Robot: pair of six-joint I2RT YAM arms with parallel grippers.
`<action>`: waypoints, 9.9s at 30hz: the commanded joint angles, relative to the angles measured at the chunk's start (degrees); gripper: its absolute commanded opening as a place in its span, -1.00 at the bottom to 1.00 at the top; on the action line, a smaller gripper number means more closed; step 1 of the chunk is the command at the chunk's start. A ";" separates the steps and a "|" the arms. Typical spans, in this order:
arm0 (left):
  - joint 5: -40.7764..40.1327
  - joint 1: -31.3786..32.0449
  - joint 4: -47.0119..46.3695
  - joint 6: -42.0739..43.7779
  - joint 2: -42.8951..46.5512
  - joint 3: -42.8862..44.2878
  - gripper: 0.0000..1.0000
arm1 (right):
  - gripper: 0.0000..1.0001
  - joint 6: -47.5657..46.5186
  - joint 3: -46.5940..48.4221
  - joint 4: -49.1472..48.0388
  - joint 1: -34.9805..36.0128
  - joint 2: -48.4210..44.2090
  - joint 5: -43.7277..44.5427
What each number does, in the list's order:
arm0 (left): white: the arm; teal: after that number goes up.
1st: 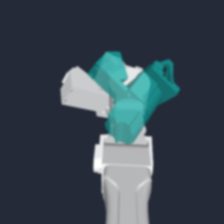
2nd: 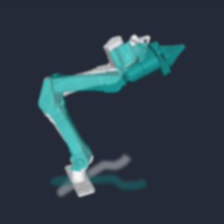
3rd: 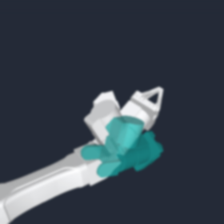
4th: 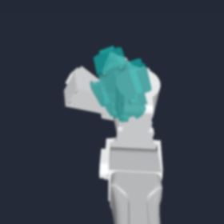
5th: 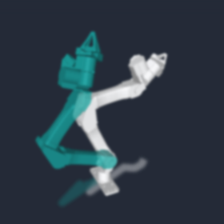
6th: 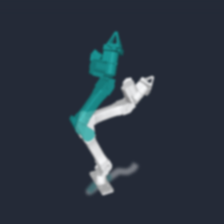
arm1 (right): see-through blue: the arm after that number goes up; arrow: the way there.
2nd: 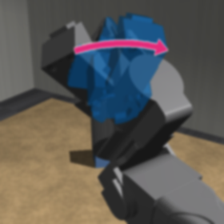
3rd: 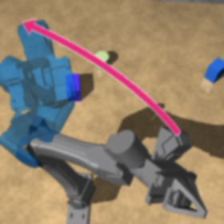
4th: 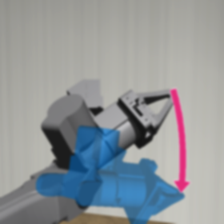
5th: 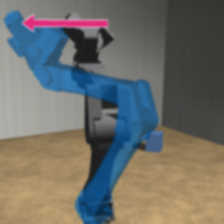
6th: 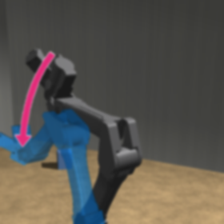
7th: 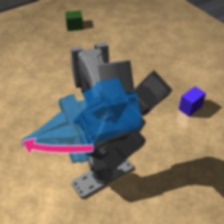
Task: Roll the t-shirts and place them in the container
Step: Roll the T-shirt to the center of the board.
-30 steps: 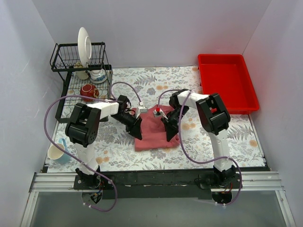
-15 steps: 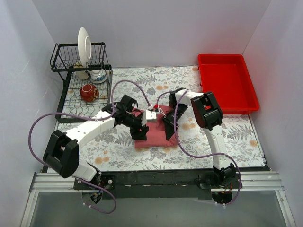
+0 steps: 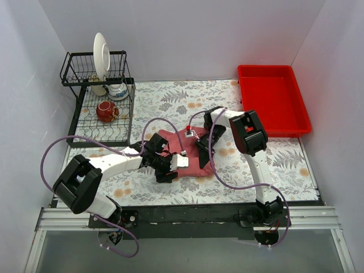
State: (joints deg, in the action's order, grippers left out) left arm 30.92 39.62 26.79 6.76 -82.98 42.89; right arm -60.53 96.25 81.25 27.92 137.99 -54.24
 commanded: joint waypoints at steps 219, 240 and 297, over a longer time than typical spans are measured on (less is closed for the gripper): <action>11.71 -8.86 -14.21 -15.11 0.81 -2.20 0.57 | -0.83 11.05 -48.79 -65.26 14.88 -49.05 40.09; 19.36 -15.27 27.88 0.96 -13.07 13.44 -1.00 | -0.91 -7.31 -28.05 -11.48 5.75 -33.08 17.94; 22.25 -14.92 -2.26 -20.92 -22.66 13.80 -0.81 | 0.97 0.40 -5.63 -24.19 -6.04 -26.32 26.34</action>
State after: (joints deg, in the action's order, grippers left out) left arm 56.03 24.49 24.43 -16.47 -104.79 58.02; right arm -58.94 101.03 82.30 25.26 131.20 -44.88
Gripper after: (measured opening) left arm 0.087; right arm 0.982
